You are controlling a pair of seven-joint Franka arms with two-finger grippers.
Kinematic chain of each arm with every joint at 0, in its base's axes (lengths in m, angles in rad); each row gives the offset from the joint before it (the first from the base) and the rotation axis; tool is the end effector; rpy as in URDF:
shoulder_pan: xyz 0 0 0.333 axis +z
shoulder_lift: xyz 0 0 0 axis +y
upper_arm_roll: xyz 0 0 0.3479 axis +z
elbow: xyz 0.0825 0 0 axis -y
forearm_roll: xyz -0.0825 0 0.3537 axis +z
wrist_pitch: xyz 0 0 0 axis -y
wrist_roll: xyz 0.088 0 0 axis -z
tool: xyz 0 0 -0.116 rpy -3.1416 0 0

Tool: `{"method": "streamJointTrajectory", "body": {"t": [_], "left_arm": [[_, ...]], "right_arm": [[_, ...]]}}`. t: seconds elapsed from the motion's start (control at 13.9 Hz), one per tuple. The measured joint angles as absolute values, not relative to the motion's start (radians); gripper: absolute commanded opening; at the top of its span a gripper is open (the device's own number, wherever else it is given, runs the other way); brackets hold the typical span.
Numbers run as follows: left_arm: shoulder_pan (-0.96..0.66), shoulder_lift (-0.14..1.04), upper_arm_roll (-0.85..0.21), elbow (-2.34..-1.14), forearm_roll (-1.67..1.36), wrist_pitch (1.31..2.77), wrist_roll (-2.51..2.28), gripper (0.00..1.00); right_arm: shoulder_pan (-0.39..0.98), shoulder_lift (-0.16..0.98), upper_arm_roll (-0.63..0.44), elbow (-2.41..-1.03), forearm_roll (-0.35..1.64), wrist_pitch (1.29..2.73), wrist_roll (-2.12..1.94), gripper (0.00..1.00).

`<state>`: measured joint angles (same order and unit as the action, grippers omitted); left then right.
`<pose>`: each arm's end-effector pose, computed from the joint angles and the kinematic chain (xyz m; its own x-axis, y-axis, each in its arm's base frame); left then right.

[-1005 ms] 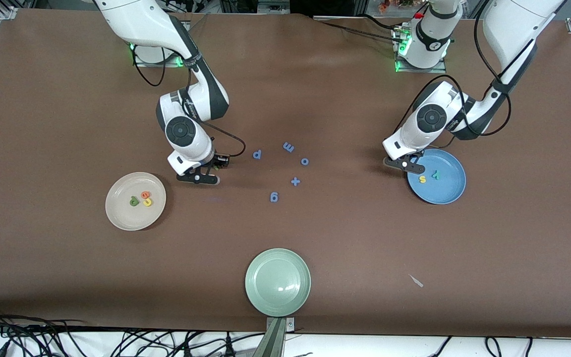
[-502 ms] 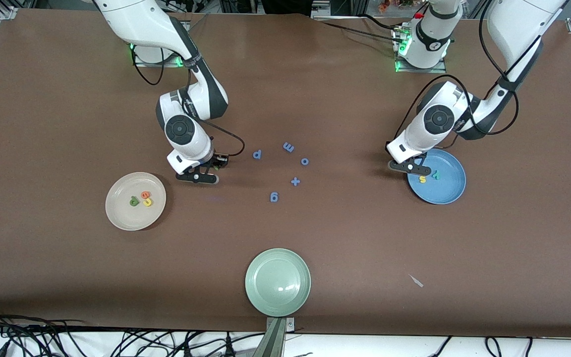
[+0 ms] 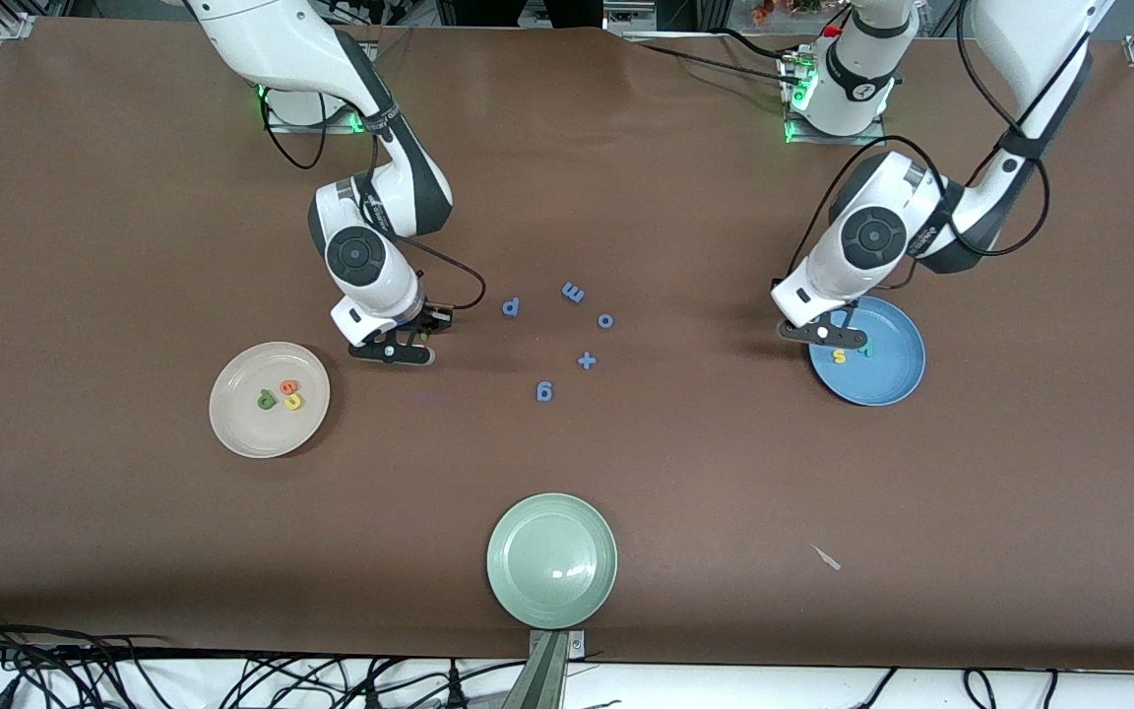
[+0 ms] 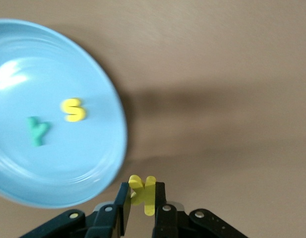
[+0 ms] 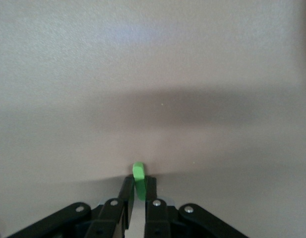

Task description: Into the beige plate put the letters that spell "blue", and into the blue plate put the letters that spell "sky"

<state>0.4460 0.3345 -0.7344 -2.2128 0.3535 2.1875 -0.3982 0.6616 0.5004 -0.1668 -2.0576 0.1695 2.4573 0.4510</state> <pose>0.4918 -0.1252 0.2888 0.9672 -0.1196 -0.2242 -0.1449 -0.9844 -0.0997 0.5081 0.2789 0.2284 0.9932 -0.0769 -0.0876 -0.0749 -0.9969 0.0258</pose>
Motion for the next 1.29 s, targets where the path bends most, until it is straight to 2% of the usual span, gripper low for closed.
{"method": "streamJointTrajectory", "body": {"t": [0.14, 0.36, 0.43, 0.57, 0.72, 0.86, 0.93, 1.0, 1.08, 1.15, 1.22, 1.29], "left_arm": [[0.494, 0.329, -0.734, -2.171, 0.340, 2.141, -0.333, 0.07], [0.614, 0.331, -0.731, -2.166, 0.339, 2.138, -0.191, 0.08], [0.646, 0.334, -0.731, -2.167, 0.339, 2.142, -0.161, 0.10], [0.682, 0.347, -0.730, -2.173, 0.339, 2.168, -0.138, 0.23], [0.688, 0.361, -0.731, -2.178, 0.339, 2.181, -0.137, 0.26], [0.686, 0.367, -0.736, -2.190, 0.338, 2.182, -0.139, 0.33], [0.684, 0.367, -0.737, -2.198, 0.337, 2.184, -0.142, 0.47], [0.683, 0.367, -0.739, -2.204, 0.337, 2.187, -0.143, 0.67], [0.682, 0.367, -0.745, -2.208, 0.337, 2.190, -0.144, 0.79], [0.682, 0.367, -0.751, -2.208, 0.337, 2.192, -0.145, 0.85], [0.682, 0.366, -0.755, -2.207, 0.337, 2.194, -0.148, 0.88], [0.683, 0.362, -0.757, -2.202, 0.335, 2.195, -0.150, 0.88]], "right_arm": [[0.662, 0.489, -0.184, -2.047, 0.169, 2.429, 0.423, 0.09], [0.660, 0.466, -0.240, -1.987, 0.169, 2.283, 0.357, 0.09], [0.659, 0.461, -0.256, -1.966, 0.169, 2.248, 0.332, 0.09], [0.660, 0.456, -0.306, -1.933, 0.169, 2.198, 0.246, 0.10], [0.657, 0.455, -0.385, -1.911, 0.169, 2.144, 0.106, 0.10], [0.645, 0.455, -0.453, -1.907, 0.169, 2.129, -0.016, 0.10], [0.636, 0.455, -0.468, -1.907, 0.169, 2.128, -0.052, 0.11], [0.626, 0.455, -0.474, -1.907, 0.169, 2.128, -0.074, 0.12], [0.615, 0.455, -0.474, -1.907, 0.169, 2.128, -0.091, 0.13], [0.607, 0.456, -0.474, -1.907, 0.169, 2.128, -0.100, 0.16], [0.604, 0.456, -0.474, -1.907, 0.169, 2.128, -0.102, 0.22], [0.604, 0.456, -0.474, -1.907, 0.169, 2.128, -0.103, 0.37]]}}
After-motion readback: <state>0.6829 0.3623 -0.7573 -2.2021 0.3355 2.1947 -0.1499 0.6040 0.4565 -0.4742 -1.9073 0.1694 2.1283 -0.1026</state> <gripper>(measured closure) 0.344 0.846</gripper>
